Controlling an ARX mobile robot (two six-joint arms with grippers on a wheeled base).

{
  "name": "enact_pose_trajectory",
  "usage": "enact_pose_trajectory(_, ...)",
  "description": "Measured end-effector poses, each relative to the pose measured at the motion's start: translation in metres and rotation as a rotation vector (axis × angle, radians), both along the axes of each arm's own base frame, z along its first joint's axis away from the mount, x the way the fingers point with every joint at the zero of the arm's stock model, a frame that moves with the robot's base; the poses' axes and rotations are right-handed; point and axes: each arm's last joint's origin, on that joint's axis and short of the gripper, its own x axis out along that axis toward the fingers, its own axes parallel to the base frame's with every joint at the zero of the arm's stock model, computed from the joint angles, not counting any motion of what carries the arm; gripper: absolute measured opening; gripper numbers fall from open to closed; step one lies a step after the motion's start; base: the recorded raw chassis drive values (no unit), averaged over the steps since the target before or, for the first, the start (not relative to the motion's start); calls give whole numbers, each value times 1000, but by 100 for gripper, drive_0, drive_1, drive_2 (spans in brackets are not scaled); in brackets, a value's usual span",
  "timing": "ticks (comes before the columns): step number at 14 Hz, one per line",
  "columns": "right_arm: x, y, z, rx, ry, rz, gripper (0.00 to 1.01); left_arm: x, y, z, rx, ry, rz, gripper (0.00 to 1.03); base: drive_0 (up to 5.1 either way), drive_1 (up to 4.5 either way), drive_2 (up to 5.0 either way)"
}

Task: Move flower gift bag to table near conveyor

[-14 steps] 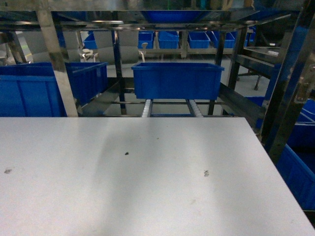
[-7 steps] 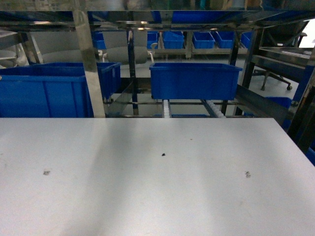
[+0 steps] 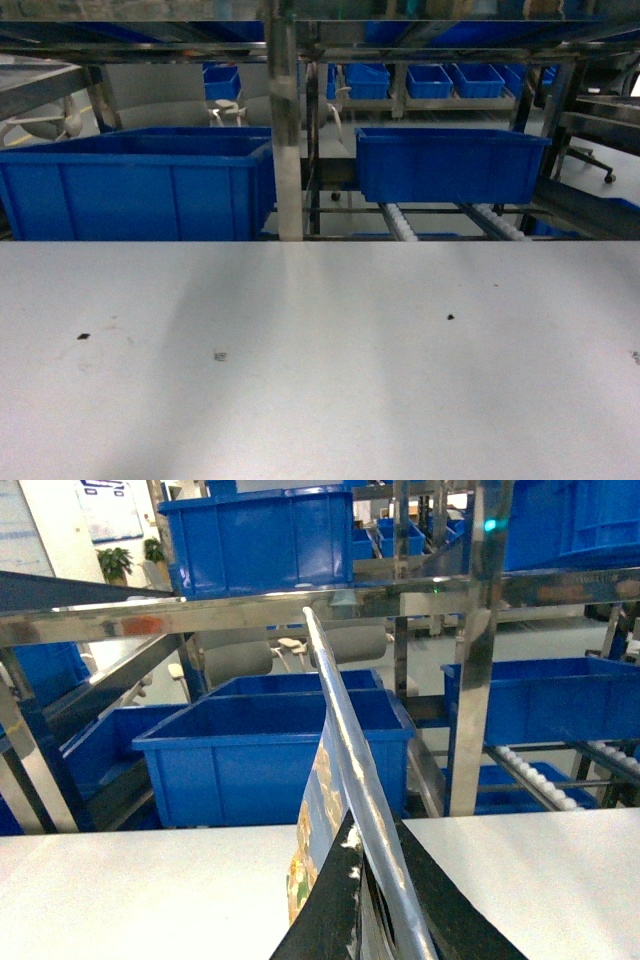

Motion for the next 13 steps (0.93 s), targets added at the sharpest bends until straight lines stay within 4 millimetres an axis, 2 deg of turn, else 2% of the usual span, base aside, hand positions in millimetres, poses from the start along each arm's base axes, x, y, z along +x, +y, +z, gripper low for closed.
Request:
enact_pose_trajectory(11, 0, 0, 0, 0, 1, 1, 2, -1, 0, 1, -2, -8, 1, 4, -500, 305, 164)
enact_pose_trajectory(13, 0, 0, 0, 0, -1, 1, 2, 0, 0, 0, -1, -4, 0, 4, -9, 419, -438)
